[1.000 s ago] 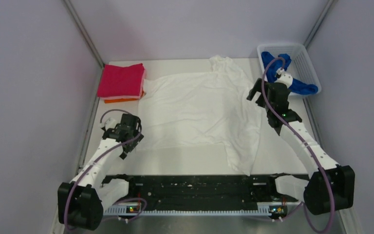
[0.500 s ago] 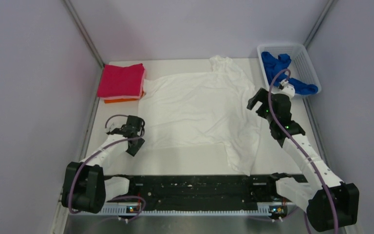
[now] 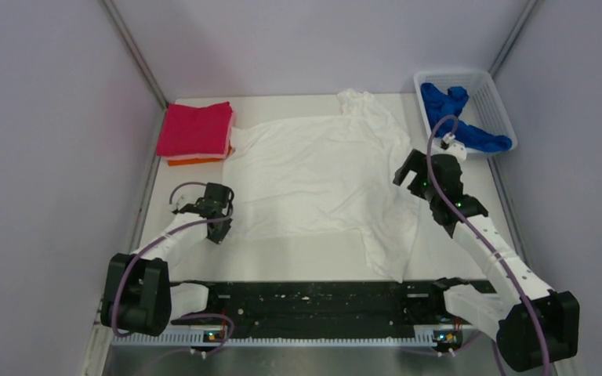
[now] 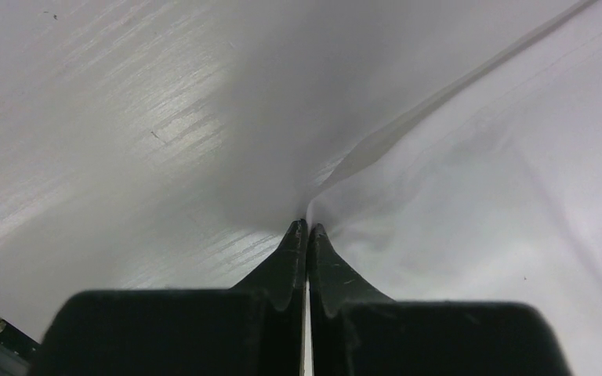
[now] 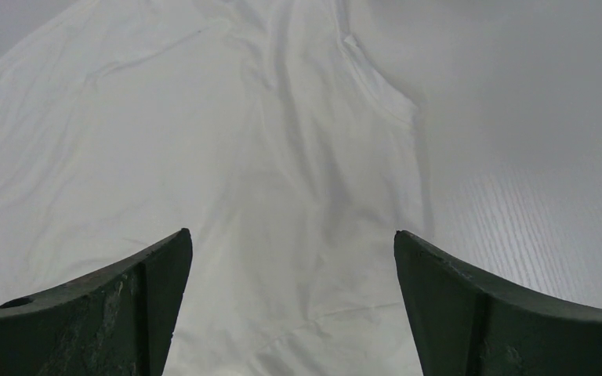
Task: Fold and stack the t-shirts
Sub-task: Grab the side of the flattened tshirt closest away from the robot with both arms
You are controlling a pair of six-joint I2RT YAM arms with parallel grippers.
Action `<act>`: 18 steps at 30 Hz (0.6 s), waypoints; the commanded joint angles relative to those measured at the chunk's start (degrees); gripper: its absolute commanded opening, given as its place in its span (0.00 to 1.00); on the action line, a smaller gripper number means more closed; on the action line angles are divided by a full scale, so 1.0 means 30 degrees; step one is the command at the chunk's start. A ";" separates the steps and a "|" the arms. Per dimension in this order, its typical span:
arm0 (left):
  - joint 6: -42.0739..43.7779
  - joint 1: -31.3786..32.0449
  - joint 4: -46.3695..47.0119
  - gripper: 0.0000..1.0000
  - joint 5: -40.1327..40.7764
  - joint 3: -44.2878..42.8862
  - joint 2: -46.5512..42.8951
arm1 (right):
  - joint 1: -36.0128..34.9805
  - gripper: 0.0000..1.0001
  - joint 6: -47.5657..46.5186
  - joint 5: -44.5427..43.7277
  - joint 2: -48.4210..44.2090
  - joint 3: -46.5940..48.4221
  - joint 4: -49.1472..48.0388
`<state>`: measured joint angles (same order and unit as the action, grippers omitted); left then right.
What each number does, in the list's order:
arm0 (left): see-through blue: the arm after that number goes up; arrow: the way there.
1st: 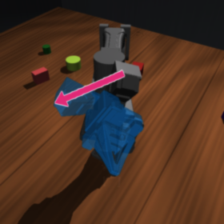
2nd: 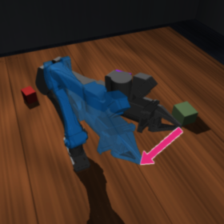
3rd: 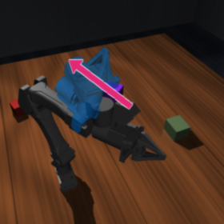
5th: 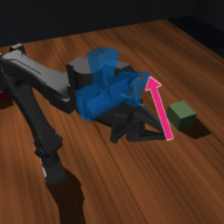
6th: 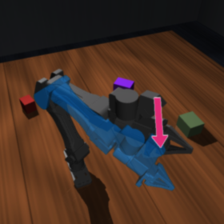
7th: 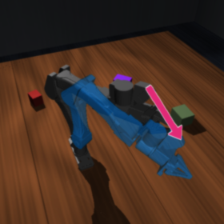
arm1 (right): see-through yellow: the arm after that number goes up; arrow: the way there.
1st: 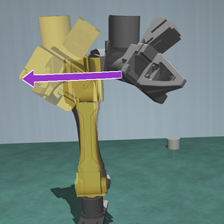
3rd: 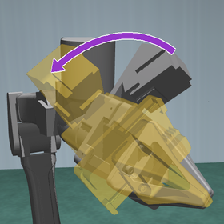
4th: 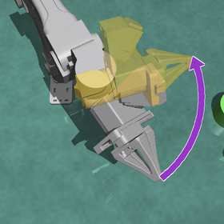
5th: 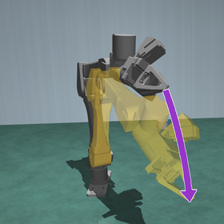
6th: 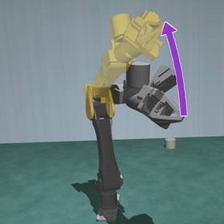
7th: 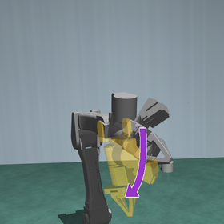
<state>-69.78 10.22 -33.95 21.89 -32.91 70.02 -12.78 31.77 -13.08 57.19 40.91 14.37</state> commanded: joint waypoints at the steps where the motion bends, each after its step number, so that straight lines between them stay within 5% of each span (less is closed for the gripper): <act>1: -0.0132 -0.0037 0.0286 0.00 0.0132 -0.0104 -0.0245 | -0.1470 0.97 0.0411 -0.0610 0.0227 0.0672 0.2373; 11: 0.0830 -0.0546 0.0004 0.00 0.1002 -0.0600 -0.1167 | -0.9299 0.90 0.2198 -0.0470 -0.0195 0.0430 1.2167; 18: 0.0848 -0.0648 -0.0034 0.00 0.0875 -0.0642 -0.1189 | -1.2182 0.78 0.5848 0.0914 -0.0031 -0.2280 1.2202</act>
<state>-67.59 8.67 -34.11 23.24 -32.93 67.26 -47.42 42.52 -12.53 56.23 38.15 48.80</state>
